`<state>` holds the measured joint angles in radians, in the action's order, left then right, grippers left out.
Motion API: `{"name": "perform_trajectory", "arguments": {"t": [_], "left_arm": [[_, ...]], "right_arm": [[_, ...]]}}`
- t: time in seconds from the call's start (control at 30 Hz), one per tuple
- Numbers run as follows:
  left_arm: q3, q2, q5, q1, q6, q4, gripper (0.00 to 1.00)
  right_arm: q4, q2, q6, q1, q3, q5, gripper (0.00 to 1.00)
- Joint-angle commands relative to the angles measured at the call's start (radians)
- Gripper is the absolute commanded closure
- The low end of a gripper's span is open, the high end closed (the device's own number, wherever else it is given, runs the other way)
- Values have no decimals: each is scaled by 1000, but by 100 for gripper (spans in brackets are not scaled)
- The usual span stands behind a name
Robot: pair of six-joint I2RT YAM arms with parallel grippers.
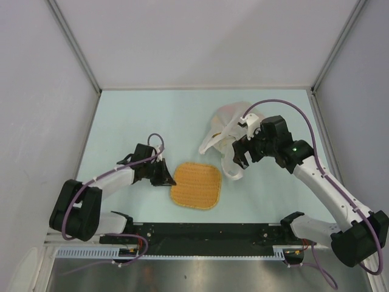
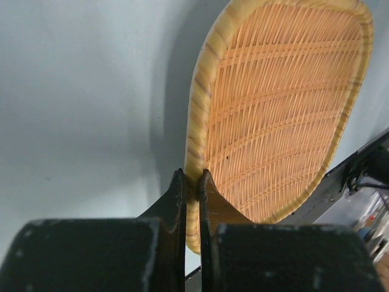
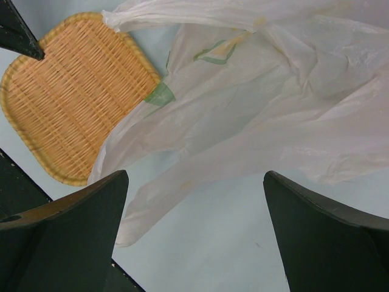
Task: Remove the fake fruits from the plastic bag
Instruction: Move the plate to the center of the board, then adjust the plastic bag at the center of the board.
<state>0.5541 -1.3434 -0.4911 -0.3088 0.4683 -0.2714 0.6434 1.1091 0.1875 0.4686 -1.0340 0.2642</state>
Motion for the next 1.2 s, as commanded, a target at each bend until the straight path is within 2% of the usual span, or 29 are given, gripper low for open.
{"name": "perform_trajectory", "arguments": {"t": [0.0,0.13,0.27,0.4,0.43,0.53,0.63,0.73,0.77,0.87,0.9,1.0,1.1,1.17], "left_arm": [[-26,43,181,-16,217,-8,100],[-31,-3,157,-41,253,60,100],[3,-33,144,-145,240,98,100],[-19,-11,152,-199,242,118,99],[-26,-2,151,-199,242,117,75],[27,52,192,-158,185,-12,22],[127,122,145,-70,97,-109,8],[245,156,134,-19,-14,-123,7],[260,164,61,-29,-57,-32,7],[294,188,-30,-73,-265,124,3],[323,184,-65,-84,-402,139,2],[403,123,-178,-105,-564,141,3],[472,34,-175,-124,-585,120,5],[495,-37,-181,-138,-580,121,9]], "right_arm": [[-25,9,-25,-15,-1,15,1],[-42,34,-42,-21,0,27,1],[-65,54,-62,-21,0,40,1],[-64,70,-65,-21,-1,36,1],[-67,74,-66,-21,-1,40,2],[-62,78,-75,-21,-18,43,1],[-34,74,-74,-21,-61,37,2],[-2,57,-68,-19,-98,55,6],[13,49,-57,-7,-103,56,8],[77,31,35,46,-109,88,7],[102,26,108,65,-107,99,7],[182,23,208,164,-107,128,6],[207,21,296,246,-97,109,6],[170,23,322,278,-66,35,7]]}}
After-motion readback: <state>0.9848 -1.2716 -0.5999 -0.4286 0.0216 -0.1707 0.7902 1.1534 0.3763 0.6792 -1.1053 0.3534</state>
